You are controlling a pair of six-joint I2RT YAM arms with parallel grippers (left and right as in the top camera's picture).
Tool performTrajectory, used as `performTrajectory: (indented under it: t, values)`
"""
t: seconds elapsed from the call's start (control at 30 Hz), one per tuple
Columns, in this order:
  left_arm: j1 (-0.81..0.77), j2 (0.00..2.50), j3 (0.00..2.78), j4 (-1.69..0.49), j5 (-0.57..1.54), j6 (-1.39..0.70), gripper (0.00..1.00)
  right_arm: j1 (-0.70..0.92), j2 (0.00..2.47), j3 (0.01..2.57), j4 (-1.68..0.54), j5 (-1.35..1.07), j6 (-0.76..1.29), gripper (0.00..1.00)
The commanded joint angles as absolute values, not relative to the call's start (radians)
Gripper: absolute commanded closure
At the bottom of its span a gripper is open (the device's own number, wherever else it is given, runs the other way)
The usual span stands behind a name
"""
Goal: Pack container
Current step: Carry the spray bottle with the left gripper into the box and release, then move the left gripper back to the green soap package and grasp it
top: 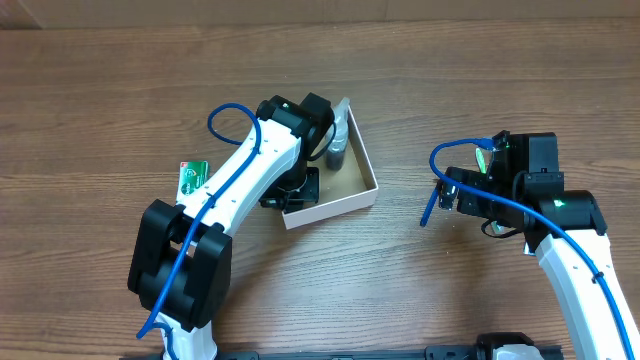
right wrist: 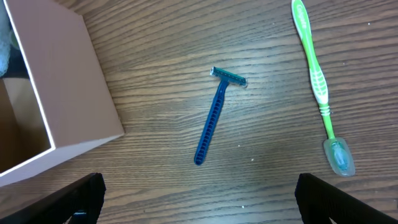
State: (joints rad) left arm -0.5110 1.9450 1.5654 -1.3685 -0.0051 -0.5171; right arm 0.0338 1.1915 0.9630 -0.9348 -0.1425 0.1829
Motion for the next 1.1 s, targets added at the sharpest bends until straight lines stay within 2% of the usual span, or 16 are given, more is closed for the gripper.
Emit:
performTrajectory:
  t: [0.0,0.27,0.53,1.07]
  values:
    - [-0.497,1.955,1.559,-1.376,-0.1,-0.501,0.96,0.038,1.19,0.988,-0.93,-0.144,0.184,0.0]
    - [-0.433,1.955,1.559,-1.374,-0.194,-0.501,0.96,0.038,1.19,0.988,-0.93,-0.144,0.184,0.0]
    - [-0.347,1.955,1.559,-1.33,-0.202,-0.462,0.96,0.038,1.19,0.988,-0.93,-0.144,0.184,0.0]
    - [-0.439,1.932,1.66,-1.324,-0.192,-0.426,0.96,0.038,1.19,0.988,-0.93,-0.144,0.184,0.0]
